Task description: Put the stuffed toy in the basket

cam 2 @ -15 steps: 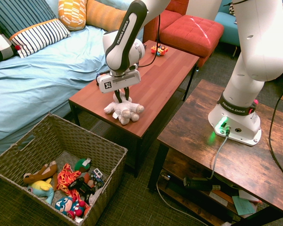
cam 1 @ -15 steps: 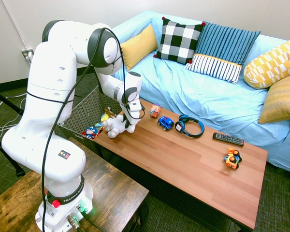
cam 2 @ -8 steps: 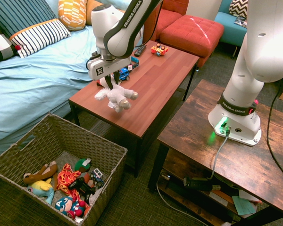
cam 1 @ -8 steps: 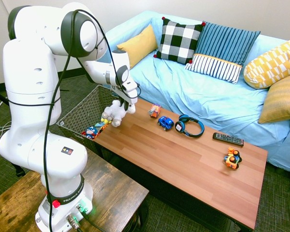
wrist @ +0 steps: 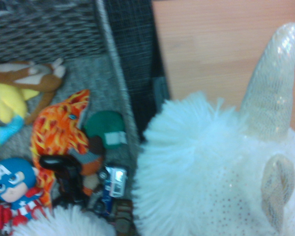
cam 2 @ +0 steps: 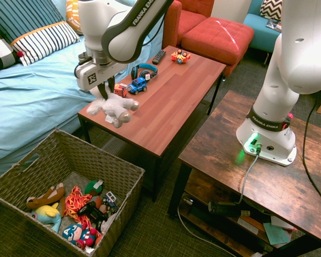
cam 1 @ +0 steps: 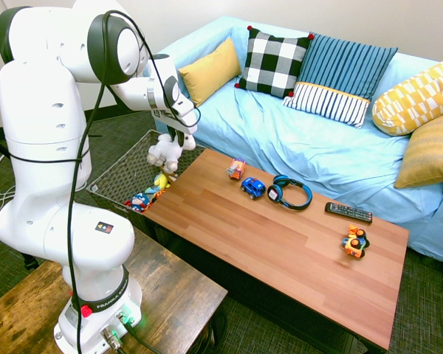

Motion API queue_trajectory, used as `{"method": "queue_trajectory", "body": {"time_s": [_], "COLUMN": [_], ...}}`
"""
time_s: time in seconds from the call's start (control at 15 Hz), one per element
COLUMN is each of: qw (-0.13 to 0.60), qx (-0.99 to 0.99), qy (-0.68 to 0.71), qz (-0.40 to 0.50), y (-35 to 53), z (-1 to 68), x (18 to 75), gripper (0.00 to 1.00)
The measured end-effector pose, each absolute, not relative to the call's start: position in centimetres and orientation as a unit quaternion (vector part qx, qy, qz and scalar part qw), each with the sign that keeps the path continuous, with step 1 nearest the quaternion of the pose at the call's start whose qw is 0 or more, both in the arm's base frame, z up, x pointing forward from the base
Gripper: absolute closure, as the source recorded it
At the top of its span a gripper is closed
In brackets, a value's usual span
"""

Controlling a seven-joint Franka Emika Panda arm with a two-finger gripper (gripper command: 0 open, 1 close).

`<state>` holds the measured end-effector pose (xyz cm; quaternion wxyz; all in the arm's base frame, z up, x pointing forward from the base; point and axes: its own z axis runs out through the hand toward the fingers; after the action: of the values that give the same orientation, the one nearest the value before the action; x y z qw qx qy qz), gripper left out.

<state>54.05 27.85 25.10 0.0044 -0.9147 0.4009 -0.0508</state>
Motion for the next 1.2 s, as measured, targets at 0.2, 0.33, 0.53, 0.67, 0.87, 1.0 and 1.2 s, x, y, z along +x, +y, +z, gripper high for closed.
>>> {"method": "queue_trajectory", "body": {"time_s": [0.2, 0.33, 0.53, 0.67, 0.87, 1.0, 1.2], "qw": [0.023, 0.03, 0.033, 0.032, 0.029, 0.027, 0.025], "qx": [-0.921, -0.925, -0.928, -0.926, -0.926, -0.927, -0.926], "qy": [0.384, 0.374, 0.368, 0.376, 0.375, 0.374, 0.377], "qz": [-0.054, -0.055, -0.044, -0.03, -0.017, -0.013, -0.004], "y": [35.0, 39.0, 42.7, 43.6, 44.4, 45.0, 44.9], "z": [22.4, 19.9, 15.9, 13.6, 11.5, 11.0, 10.4], "x": [55.9, 56.8, 57.9, 58.5, 58.7, 58.7, 58.7], "gripper": [1.0, 1.0, 1.0, 0.0, 0.0, 0.0, 0.0]}}
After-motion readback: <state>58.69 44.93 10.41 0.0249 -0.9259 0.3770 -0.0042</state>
